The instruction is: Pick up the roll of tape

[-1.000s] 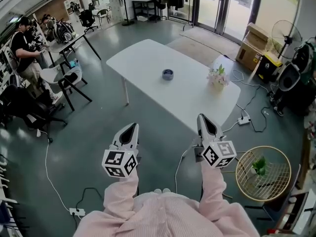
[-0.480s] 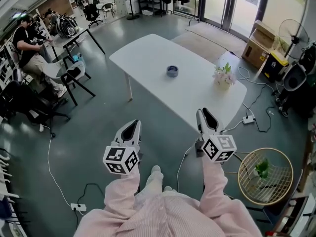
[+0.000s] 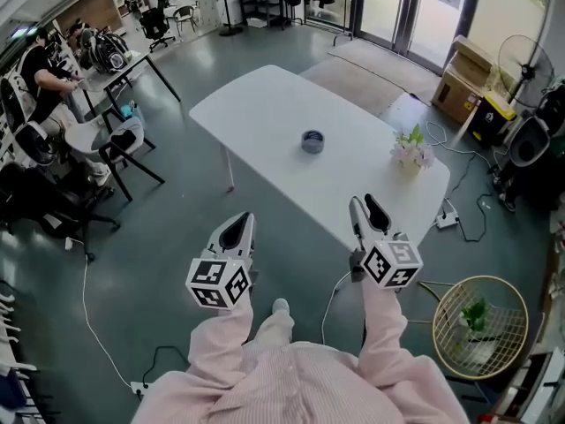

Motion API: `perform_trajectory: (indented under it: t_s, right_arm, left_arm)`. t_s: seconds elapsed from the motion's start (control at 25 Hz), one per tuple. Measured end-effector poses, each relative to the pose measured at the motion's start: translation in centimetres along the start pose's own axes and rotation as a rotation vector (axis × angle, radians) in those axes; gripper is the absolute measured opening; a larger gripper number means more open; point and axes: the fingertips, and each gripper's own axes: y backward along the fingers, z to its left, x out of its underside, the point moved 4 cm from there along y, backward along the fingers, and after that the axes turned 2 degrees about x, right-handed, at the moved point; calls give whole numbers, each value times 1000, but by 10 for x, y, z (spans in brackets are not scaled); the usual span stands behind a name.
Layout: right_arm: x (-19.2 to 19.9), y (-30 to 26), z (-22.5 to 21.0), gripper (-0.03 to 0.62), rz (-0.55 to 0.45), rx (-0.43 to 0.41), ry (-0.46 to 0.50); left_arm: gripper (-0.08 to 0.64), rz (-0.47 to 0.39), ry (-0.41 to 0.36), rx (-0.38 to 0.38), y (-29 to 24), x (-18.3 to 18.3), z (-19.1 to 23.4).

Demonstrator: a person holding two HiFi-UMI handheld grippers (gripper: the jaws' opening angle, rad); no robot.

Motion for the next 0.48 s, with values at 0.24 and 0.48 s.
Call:
perform_trajectory:
  t_s: [0.24, 0.48]
  right_arm:
    - [5, -63, -12, 153, 19, 46, -7]
    - [8, -109, -26, 153, 39, 78, -36]
  left_arm:
    - [2, 21, 15, 33, -53, -8, 47]
    - [2, 38, 32, 78, -101, -14, 77]
